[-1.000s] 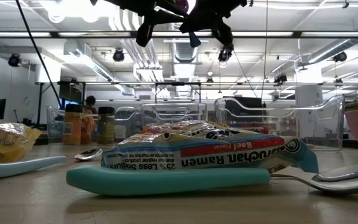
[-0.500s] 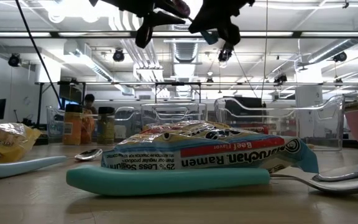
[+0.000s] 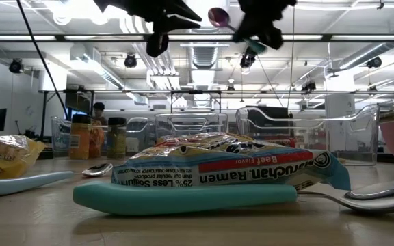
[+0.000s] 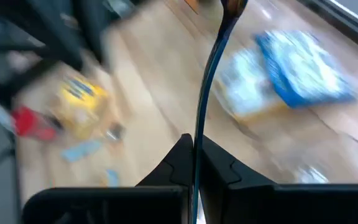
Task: Pick & Place Food Item
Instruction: Put the purple spoon into the right transparent bin
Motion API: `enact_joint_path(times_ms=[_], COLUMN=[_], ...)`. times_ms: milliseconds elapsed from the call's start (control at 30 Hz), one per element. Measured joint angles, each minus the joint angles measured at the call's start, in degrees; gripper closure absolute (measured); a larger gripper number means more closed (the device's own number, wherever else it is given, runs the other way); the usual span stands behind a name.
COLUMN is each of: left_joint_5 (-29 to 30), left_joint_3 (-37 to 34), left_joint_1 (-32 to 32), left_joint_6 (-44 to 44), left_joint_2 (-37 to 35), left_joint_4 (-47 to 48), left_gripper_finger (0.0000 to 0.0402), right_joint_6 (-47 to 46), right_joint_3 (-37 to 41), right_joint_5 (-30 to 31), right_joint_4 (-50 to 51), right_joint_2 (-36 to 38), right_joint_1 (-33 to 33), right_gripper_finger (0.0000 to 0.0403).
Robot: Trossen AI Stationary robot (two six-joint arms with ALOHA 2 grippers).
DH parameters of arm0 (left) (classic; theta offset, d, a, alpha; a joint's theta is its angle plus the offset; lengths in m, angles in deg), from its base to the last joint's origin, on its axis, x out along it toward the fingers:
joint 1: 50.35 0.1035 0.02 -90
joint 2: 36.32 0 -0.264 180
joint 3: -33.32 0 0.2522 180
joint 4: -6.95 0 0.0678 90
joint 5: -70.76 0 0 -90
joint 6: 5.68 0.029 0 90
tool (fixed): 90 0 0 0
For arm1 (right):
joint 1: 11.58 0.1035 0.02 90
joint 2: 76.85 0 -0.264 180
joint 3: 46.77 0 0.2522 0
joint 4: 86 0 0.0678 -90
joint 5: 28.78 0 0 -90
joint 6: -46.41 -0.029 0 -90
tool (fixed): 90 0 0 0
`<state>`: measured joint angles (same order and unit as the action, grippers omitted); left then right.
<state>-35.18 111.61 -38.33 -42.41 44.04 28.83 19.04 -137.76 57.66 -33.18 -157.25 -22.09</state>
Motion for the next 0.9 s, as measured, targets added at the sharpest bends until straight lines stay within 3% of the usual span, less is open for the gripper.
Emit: enact_joint_path(times_ms=[200, 500, 600, 900], left_joint_5=[0.01, 11.85, 12.95, 11.98], left_joint_3=[-0.01, -3.47, -6.94, -17.79], left_joint_1=[0.87, 1.33, 1.53, 1.59], left_joint_6=[0.82, 2.84, 2.55, -5.98], left_joint_2=[-3.31, -14.81, -17.82, -22.72], left_joint_4=[8.50, 10.53, 7.08, -1.45], left_gripper_finger=[0.0343, 0.0342, 0.0342, 0.0342], right_joint_6=[7.84, 14.34, 18.73, 24.26], right_joint_3=[1.17, 12.60, 16.73, 23.49], right_joint_5=[-3.75, -14.11, -17.68, -17.97], right_joint_4=[13.72, 15.21, 14.78, 14.65], right_joint_2=[4.24, 12.36, 13.79, 11.51], right_joint_1=[-5.92, -18.61, -20.41, -21.20], right_gripper_finger=[0.0396, 0.0396, 0.0396, 0.0396])
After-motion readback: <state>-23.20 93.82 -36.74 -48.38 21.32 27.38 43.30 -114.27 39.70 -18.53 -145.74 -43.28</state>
